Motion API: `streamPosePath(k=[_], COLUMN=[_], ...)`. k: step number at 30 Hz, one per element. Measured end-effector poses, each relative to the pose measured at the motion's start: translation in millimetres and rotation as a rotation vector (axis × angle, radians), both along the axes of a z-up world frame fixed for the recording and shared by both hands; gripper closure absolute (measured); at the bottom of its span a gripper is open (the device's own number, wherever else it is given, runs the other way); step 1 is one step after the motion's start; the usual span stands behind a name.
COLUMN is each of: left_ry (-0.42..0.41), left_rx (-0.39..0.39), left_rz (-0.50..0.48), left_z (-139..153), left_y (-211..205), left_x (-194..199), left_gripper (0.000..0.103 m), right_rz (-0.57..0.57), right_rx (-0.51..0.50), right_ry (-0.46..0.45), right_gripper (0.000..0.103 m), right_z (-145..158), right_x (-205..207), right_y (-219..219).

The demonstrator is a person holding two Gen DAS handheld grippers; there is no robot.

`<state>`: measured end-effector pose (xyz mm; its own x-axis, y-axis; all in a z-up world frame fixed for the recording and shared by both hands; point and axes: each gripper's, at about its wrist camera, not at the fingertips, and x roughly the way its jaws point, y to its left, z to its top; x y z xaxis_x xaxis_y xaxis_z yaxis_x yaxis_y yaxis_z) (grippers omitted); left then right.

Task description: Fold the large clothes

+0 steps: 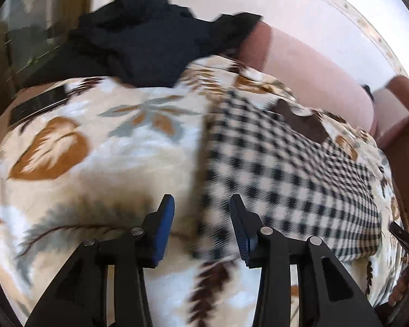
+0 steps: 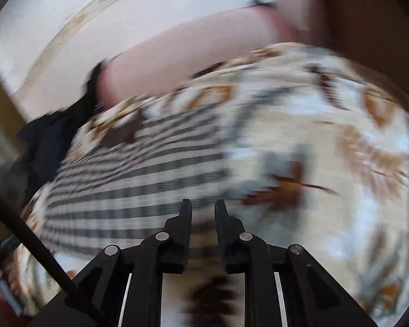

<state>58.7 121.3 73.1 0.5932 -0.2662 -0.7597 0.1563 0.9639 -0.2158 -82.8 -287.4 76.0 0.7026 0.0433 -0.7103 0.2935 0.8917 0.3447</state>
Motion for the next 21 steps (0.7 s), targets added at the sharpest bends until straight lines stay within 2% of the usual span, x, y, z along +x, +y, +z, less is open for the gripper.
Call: streamPosePath(k=[2,6,10,12,14,15,17,19,21], left_ry=[-0.007,0.006,0.093,0.114,0.118,0.116,0.116,0.136,0.158], left_rx=[-0.016,-0.104,-0.239,-0.213,-0.131,-0.115,-0.12,-0.145,-0.176], left_rz=[-0.042,-0.126,-0.164,-0.163,-0.16,-0.158,-0.143,-0.123,-0.104], left_z=[-2,-9,-31,-44,-58,-60,-60,-60,-62], left_y=[-25,-72,-106,-118,-128,-129,-127,-114,-101], left_x=[9,36,61,68,74,75,77,81,86], left_gripper=[0.063,0.063,0.063,0.063,0.065,0.067,0.073,0.084,0.096], right_rz=[0.088,0.271,0.315,0.308,0.254,0.217,0.146,0.075,0.027], right_rx=[0.049,0.248,0.438,0.529,0.574,0.6,0.659,0.655,0.587], right_ry=[-0.005,-0.016,-0.024,-0.018,0.035,0.045,0.023,-0.007,-0.019], right_gripper=[0.084,0.084,0.084,0.084,0.088,0.103,0.103,0.103,0.103], right_z=[-3,-21,-53,-72,-97,-107,-116,-114,-107], right_x=[20,76,107,117,123,123,119,112,105], right_y=[21,55,66,61,49,40,19,-4,-18])
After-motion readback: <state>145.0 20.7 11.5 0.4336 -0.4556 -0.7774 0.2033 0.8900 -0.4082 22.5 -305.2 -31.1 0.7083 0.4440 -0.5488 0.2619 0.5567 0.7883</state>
